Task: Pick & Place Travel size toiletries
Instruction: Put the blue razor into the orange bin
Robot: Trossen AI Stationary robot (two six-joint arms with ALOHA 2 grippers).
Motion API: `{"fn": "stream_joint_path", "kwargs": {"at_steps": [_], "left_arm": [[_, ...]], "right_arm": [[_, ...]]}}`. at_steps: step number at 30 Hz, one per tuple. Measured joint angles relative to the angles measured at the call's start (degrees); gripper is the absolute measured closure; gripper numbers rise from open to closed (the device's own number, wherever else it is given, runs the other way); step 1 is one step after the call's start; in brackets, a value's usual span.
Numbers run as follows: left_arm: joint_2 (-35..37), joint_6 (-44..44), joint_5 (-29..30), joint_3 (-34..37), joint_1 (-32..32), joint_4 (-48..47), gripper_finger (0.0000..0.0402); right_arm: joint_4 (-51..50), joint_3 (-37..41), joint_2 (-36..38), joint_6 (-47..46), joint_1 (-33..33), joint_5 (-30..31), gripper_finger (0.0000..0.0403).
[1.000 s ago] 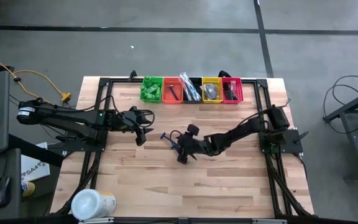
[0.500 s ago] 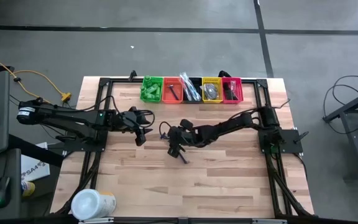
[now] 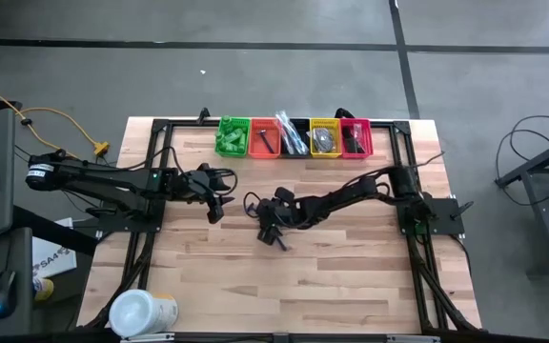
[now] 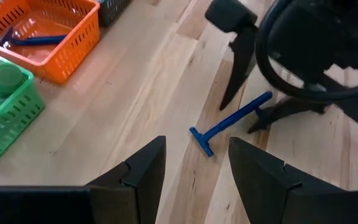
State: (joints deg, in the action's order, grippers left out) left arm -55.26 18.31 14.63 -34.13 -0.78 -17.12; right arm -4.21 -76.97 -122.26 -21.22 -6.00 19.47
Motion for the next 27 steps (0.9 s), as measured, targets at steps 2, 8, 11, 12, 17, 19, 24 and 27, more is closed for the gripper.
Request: {"fn": "stream_joint_path", "kwargs": {"at_steps": [2, 8, 11, 12, 17, 19, 24, 27], "left_arm": [[0.01, 0.0, -0.06, 0.0, 0.0, -0.04, 0.0227], [0.0, 0.0, -0.22, -0.02, 0.0, -0.45, 0.0227], [0.0, 0.02, -0.2, -0.02, 0.0, -0.23, 0.0227], [0.0, 0.02, -0.2, -0.02, 0.0, -0.39, 0.0227], [0.0, 0.02, -0.22, -0.02, 0.0, -0.63, 0.0227], [0.0, 0.02, -0.22, -0.02, 0.0, -0.64, 0.0227], [0.0, 0.17, -0.22, -0.02, 0.0, -0.64, 0.0227], [0.0, 0.2, -0.22, -0.02, 0.0, -0.63, 0.0227]], "right_arm": [[-0.7, 0.0, -0.25, 0.01, -0.02, -0.1, 0.0215], [-0.12, 0.0, -1.07, -0.19, -0.09, -0.08, 0.0217], [-0.65, 0.0, -1.07, -0.34, 0.0, -0.17, 0.0233], [-1.23, -0.02, -1.07, -0.69, 0.02, -0.32, 0.0241], [-3.35, -0.07, -0.94, -1.48, 0.11, -1.01, 0.0284], [-3.08, -0.07, -0.94, -1.48, 0.09, -1.36, 0.0303], [-2.67, -0.05, -0.81, -1.46, 0.09, -1.64, 0.036], [-3.08, 0.04, -0.23, -1.37, 0.09, -1.77, 0.0376]]}}
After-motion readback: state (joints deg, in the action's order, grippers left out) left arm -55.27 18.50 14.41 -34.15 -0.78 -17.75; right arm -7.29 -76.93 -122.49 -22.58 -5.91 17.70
